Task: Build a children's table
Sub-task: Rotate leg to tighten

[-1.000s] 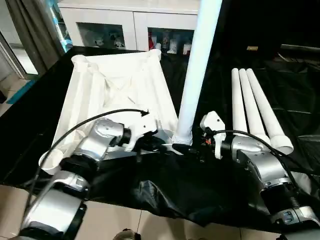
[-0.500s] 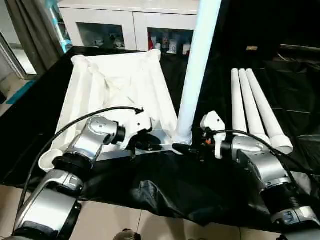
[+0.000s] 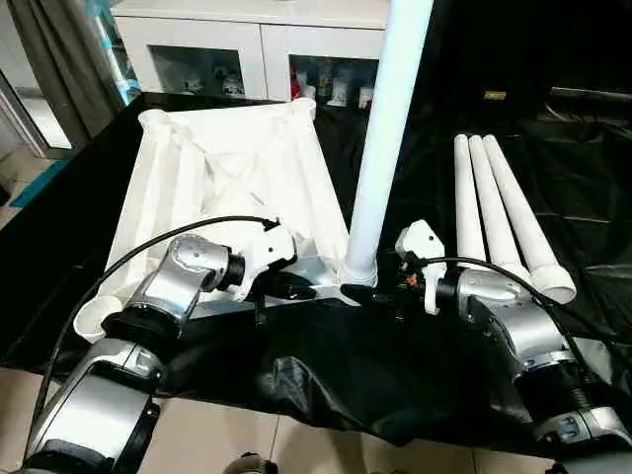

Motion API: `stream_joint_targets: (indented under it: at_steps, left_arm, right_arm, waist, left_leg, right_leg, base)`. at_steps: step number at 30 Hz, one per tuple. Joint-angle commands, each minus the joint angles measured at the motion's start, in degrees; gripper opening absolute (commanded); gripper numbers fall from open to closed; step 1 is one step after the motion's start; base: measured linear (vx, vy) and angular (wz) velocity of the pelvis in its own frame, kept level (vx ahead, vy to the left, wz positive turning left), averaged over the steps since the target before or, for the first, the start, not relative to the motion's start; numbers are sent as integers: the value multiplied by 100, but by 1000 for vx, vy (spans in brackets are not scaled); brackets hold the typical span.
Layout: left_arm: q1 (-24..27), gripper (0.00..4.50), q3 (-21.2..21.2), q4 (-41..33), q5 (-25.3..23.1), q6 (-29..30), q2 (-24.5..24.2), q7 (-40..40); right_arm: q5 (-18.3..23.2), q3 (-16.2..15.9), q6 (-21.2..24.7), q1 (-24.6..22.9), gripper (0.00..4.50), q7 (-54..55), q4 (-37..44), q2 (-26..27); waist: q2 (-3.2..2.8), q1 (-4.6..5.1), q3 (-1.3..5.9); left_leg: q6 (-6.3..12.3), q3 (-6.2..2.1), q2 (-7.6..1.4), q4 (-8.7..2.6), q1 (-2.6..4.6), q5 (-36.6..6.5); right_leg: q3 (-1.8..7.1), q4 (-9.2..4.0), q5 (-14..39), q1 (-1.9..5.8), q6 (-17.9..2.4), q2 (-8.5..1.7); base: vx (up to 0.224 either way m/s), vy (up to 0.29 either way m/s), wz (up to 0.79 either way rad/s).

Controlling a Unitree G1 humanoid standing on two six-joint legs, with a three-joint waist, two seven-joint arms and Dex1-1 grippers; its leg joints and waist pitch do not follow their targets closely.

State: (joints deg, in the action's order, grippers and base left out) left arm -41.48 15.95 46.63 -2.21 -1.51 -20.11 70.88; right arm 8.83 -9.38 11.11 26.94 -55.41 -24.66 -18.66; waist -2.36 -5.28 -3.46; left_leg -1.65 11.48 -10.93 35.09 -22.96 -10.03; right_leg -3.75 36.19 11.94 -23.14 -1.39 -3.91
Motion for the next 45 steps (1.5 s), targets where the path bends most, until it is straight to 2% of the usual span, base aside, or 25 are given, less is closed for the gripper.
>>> stream_joint_targets:
  at_steps: [1,15,16,18,19,27,33,34,35,36,37,39,41,42,43,44,45]
  left_arm:
    - [-39,4,-32,72,2,-4,-37,77]
    - [-23,4,0,21,69,-32,-6,218]
    - [-26,0,3,29,60,-38,-11,213]
    - [-26,0,2,33,56,-38,-14,204]
    - [-27,0,2,40,50,-43,-16,195]
    - [-37,0,-20,63,37,-46,-22,157]
    - [-66,0,-65,103,33,-5,25,-11]
    - [-118,0,-94,176,-5,22,81,-227]
    - [-215,0,-123,310,-86,78,168,-584]
    - [-215,0,-123,310,-86,78,168,-584]
    - [-291,0,-145,411,-149,118,233,-868]
    - [-539,0,-301,695,-168,312,511,-1640]
    - [-782,0,-410,945,-194,507,775,-2325]
    - [-782,0,-410,945,-194,507,775,-2325]
    - [-959,0,-494,1119,-192,640,968,-2832]
    - [-1042,0,-531,1193,-184,689,1066,-3055]
    - [-1112,0,-559,1245,-174,717,1159,-3232]
  right_arm:
    - [-50,-40,-21,128,407,-25,-70,4]
    - [-71,-32,-250,407,407,-30,-447,133]
    - [-84,-52,-286,414,372,-64,-488,142]
    - [-99,-82,-318,407,372,-113,-527,143]
    - [-95,-84,-319,407,353,-124,-542,147]
    - [-111,-87,-406,442,288,-148,-678,187]
    - [-160,-41,-451,401,279,33,-800,255]
    - [-188,23,-483,391,278,246,-892,308]
    - [-245,129,-525,398,277,654,-1070,406]
    - [-245,129,-525,398,277,654,-1070,406]
    - [-277,204,-532,408,277,939,-1196,479]
    - [-316,441,-509,480,277,1857,-1584,758]
    - [-316,637,-532,617,277,2669,-1985,1052]
    - [-316,637,-532,617,277,2669,-1985,1052]
    - [-276,767,-507,762,276,3197,-2257,1269]
    - [-264,815,-500,839,276,3423,-2389,1374]
    - [-263,844,-496,914,276,3602,-2512,1470]
  waist:
    - [31,-10,489]
    - [28,-22,501]
    - [33,-22,502]
    - [27,-20,503]
    - [33,-23,502]
    - [31,-23,504]
    - [29,-11,497]
    - [28,-1,488]
    - [62,10,484]
    - [67,18,482]
    - [60,31,464]
    - [70,51,452]
    - [71,82,437]
    - [71,82,437]
    - [77,88,433]
    - [68,91,429]
    - [89,102,439]
  left_leg:
    - [419,-146,-272,-338,155,-589]
    - [472,-149,-274,-328,151,-505]
    - [471,-146,-273,-327,152,-510]
    - [468,-146,-274,-324,151,-509]
    - [472,-147,-274,-327,150,-512]
    - [503,-148,-271,-320,144,-474]
    - [462,-148,-274,-330,153,-559]
    - [440,-148,-275,-336,157,-602]
    - [427,-139,-269,-338,155,-636]
    - [392,-137,-272,-341,167,-670]
    - [293,-145,-259,-359,180,-813]
    - [191,-143,-268,-378,201,-914]
    - [22,-152,-239,-398,228,-1149]
    - [22,-152,-239,-398,228,-1149]
    - [29,-153,-240,-403,218,-1174]
    - [30,-158,-240,-408,222,-1220]
    - [28,-157,-227,-405,223,-1206]
  right_leg:
    - [268,-340,-151,321,-1492,-472]
    - [261,-309,-293,326,-1510,-474]
    - [262,-314,-288,326,-1509,-474]
    - [261,-311,-300,322,-1526,-476]
    - [260,-307,-300,328,-1524,-472]
    - [259,-303,-314,329,-1518,-476]
    - [259,-321,-184,321,-1515,-471]
    - [259,-329,-129,315,-1515,-470]
    - [261,-342,-75,314,-1507,-466]
    - [271,-347,1,298,-1502,-476]
    - [270,-397,370,305,-1454,-486]
    - [276,-424,626,280,-1403,-484]
    - [270,-488,1090,267,-1326,-486]
    - [270,-488,1090,267,-1326,-486]
    - [278,-503,1136,268,-1278,-502]
    - [280,-511,1167,253,-1278,-502]
    - [275,-510,1180,262,-1257,-493]
  base:
    - [0,0,0]
    - [0,0,0]
    - [0,0,0]
    - [0,0,0]
    - [0,0,0]
    - [0,0,0]
    - [0,0,0]
    - [0,0,0]
    - [0,0,0]
    - [0,0,0]
    - [0,0,0]
    - [0,0,0]
    - [0,0,0]
    - [0,0,0]
    - [0,0,0]
    - [0,0,0]
    - [0,0,0]
